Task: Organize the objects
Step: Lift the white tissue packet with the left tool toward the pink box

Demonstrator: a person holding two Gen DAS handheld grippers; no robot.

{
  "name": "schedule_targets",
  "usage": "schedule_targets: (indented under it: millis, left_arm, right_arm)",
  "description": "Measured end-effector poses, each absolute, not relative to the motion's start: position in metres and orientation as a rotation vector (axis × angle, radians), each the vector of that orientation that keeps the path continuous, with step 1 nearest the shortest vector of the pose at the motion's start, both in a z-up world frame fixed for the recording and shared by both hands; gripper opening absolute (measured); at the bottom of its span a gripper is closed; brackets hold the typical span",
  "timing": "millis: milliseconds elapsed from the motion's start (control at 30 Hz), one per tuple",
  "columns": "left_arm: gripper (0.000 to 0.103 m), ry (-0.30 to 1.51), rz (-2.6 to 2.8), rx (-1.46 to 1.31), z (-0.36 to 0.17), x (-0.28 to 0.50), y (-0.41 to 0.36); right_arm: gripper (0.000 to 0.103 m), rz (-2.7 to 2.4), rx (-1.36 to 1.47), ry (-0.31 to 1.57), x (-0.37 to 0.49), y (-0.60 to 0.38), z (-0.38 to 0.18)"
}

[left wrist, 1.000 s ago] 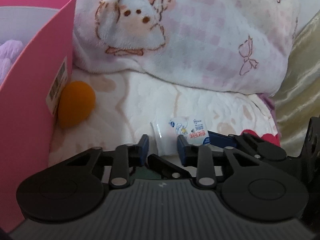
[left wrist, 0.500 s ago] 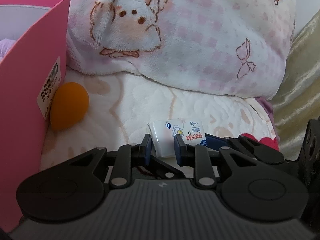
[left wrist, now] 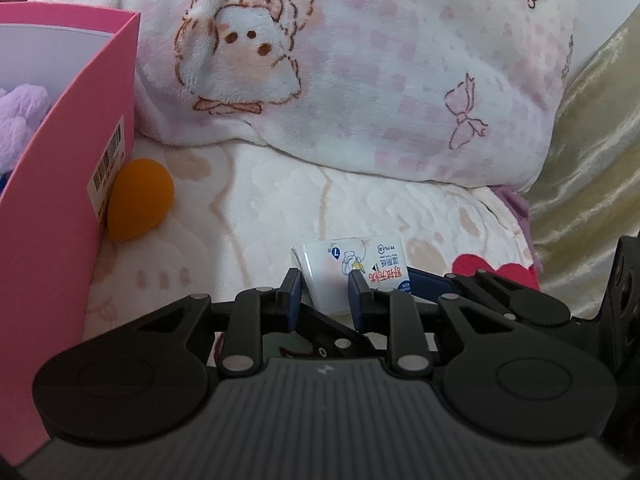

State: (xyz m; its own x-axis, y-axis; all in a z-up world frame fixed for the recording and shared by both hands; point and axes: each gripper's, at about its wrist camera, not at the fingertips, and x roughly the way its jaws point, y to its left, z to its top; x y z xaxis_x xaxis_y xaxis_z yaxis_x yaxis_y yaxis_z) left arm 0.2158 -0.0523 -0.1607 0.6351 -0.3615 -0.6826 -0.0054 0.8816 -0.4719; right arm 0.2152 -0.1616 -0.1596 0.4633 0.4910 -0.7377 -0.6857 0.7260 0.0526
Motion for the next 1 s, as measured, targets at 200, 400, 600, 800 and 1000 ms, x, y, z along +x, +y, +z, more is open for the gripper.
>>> schedule_targets:
  millis: [200, 400, 600, 800, 1000]
  left_arm:
    - [0.024, 0.892, -0.200, -0.453, -0.150, 0.205, -0.054]
    - [0.024, 0.941, -0.225, -0.490, -0.141, 0.196, -0.051]
    - [0.024, 0.941, -0.225, -0.472, -0.123, 0.181, -0.056]
    - [0.024, 0.934, -0.193, -0.444, -0.109, 0.157, -0.055]
    - [0.024, 0.904, -0.156, -0.475, -0.101, 0.126, -0.038]
  right_arm:
    - [0.084, 0.746, -0.268, 0.845, 0.208, -0.163, -0.150]
    - [0.084, 0.737, -0.279, 0.903, 0.198, -0.168, -0.138]
    - [0.084, 0.735, -0.273, 0.891, 0.183, -0.174, -0.123]
    - [0.084, 0.767, -0.284, 0.891, 0.165, -0.174, -0.111]
    - [0.084, 0.812, -0.294, 0.874, 0.141, -0.165, -0.101]
